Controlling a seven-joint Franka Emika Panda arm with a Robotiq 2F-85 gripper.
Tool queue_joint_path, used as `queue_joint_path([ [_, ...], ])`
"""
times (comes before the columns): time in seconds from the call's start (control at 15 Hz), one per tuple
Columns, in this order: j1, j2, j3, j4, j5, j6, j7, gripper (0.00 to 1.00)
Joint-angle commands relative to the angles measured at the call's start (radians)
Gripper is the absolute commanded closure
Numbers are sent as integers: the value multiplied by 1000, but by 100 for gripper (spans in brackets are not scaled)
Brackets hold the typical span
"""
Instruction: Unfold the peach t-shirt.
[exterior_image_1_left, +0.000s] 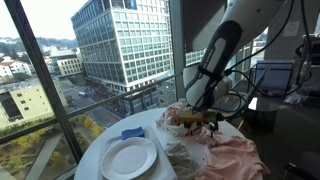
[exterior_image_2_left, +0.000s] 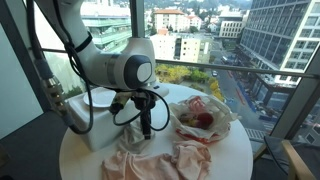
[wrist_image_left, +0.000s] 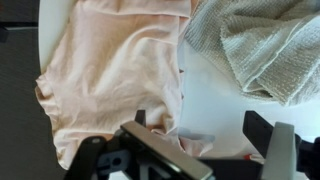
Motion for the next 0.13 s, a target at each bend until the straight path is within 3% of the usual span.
queue_joint_path([
  [0.0, -31, -2, 26, 3, -22, -3, 14, 0],
  [0.07, -33, -2, 26, 3, -22, -3, 14, 0],
])
